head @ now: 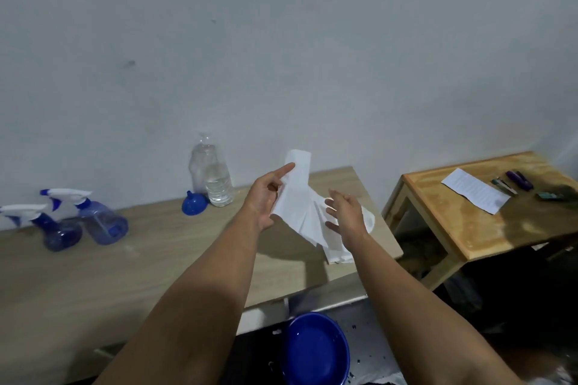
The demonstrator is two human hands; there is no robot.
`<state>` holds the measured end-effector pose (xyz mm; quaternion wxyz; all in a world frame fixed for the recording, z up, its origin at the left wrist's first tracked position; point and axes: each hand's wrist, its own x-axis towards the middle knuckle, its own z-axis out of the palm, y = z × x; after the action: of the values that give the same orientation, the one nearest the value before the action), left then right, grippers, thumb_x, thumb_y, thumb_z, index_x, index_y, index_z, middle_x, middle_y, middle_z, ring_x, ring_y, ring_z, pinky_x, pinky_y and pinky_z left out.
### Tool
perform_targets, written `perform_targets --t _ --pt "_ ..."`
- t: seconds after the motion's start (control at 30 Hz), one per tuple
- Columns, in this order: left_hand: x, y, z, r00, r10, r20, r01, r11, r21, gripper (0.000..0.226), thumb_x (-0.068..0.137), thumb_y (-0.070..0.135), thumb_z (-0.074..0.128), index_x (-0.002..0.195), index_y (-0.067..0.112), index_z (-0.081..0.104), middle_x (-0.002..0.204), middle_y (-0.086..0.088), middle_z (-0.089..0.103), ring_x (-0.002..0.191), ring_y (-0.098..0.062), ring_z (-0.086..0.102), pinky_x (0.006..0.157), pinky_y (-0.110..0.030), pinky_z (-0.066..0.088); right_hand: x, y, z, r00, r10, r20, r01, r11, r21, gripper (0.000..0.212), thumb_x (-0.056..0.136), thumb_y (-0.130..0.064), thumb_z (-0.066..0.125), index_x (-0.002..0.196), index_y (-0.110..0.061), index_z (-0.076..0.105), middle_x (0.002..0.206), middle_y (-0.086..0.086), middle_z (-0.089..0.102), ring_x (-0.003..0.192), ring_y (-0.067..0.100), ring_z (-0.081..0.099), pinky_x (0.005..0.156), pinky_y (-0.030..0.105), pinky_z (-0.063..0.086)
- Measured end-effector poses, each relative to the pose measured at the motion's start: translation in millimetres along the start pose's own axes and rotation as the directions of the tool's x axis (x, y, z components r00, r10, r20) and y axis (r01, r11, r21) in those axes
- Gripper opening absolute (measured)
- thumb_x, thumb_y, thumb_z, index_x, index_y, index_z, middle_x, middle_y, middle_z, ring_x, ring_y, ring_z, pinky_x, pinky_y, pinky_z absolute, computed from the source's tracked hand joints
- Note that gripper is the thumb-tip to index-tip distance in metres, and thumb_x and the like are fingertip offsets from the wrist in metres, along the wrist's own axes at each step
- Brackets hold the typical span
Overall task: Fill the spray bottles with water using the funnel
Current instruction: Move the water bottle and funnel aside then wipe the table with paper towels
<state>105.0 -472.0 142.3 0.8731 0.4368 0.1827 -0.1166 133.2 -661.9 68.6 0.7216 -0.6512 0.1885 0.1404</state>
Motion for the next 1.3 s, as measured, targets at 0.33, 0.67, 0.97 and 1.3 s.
perform_targets --t 0.33,0.67,0.97,1.3 --pt "-28 31 -73 0.996 0.042 -0.080 -0.047 0.997 -0.062 0.037 0.091 0.011 0.048 0.113 0.017 0.077 0.092 -0.007 0.074 0.081 -0.025 0.072 0.084 -0.038 0.056 -23 18 87 0.992 -0.104 0.072 0.115 0.978 -0.171 0.036 0.095 -0.041 0.074 0.118 -0.016 0.062 0.122 0.004 0.072 0.103 0.019 0.071 0.076 0.027 0.052" --pt "-80 50 -160 0.984 0.050 -0.173 -0.058 0.997 -0.042 0.041 0.078 0.015 0.069 0.118 0.012 0.074 0.121 -0.019 0.071 0.107 -0.038 0.069 0.097 -0.049 0.054 -60 38 157 0.887 0.288 0.361 -0.274 0.957 -0.092 0.031 0.095 -0.050 0.070 0.116 -0.028 0.064 0.115 0.016 0.074 0.098 0.035 0.072 0.084 0.045 0.061" --pt "-164 102 -360 0.898 0.163 -0.408 -0.058 0.964 0.258 0.034 0.094 0.003 0.057 0.113 0.022 0.077 0.120 -0.012 0.072 0.106 -0.036 0.070 0.093 -0.049 0.058 -124 101 328 0.955 -0.132 0.266 0.157 0.985 -0.076 0.029 0.090 0.008 0.069 0.104 -0.017 0.067 0.104 0.014 0.075 0.082 0.030 0.072 0.076 0.040 0.060" --pt "-221 157 -571 0.786 0.343 -0.515 0.061 0.785 0.616 0.046 0.094 0.005 0.053 0.127 0.033 0.069 0.101 0.011 0.069 0.082 -0.021 0.064 0.087 -0.039 0.059 -174 182 527 0.932 -0.029 0.360 0.171 0.914 -0.368 0.038 0.096 0.006 0.050 0.116 -0.008 0.078 0.098 0.004 0.073 0.074 0.010 0.063 0.059 0.015 0.048"
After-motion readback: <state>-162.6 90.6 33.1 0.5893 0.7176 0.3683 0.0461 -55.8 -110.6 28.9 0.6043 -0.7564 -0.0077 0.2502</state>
